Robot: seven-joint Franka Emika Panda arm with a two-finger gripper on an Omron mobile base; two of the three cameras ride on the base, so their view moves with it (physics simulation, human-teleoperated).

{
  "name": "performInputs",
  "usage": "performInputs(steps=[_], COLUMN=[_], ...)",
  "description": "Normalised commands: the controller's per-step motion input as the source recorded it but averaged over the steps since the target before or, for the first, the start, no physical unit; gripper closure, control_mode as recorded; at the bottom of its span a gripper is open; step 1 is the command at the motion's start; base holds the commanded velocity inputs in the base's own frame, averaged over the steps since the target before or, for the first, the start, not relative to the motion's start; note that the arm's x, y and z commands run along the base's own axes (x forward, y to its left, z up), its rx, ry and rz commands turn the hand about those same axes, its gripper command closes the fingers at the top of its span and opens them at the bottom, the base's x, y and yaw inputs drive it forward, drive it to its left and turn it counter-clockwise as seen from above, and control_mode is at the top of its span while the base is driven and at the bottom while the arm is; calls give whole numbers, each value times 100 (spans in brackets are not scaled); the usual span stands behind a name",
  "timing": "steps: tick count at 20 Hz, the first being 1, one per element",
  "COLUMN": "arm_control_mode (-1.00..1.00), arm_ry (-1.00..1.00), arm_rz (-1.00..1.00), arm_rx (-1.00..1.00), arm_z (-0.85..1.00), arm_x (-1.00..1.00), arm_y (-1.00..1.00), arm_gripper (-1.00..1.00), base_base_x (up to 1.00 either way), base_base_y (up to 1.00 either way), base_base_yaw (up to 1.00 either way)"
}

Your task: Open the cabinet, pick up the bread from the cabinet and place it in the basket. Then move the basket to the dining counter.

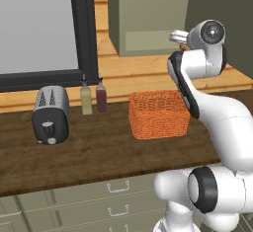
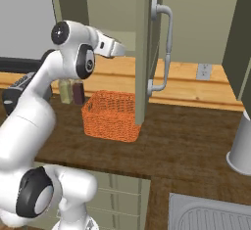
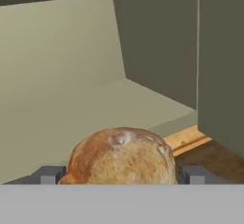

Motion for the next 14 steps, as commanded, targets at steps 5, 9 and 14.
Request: performInputs(steps=[5, 9, 14], arm_control_mode=[-100, -100, -100], arm_ry=[25, 53, 38], arm_rz=[-2, -1, -1], arm_rx=[2, 16, 22], arm_z=[6, -20, -83], arm_x=[-100, -74, -19], arm_y=[32, 1, -1], arm_gripper=[100, 100, 100], base_base_x=[0, 0, 0], base_base_y=[0, 0, 0], base_base_yaw=[0, 0, 0])
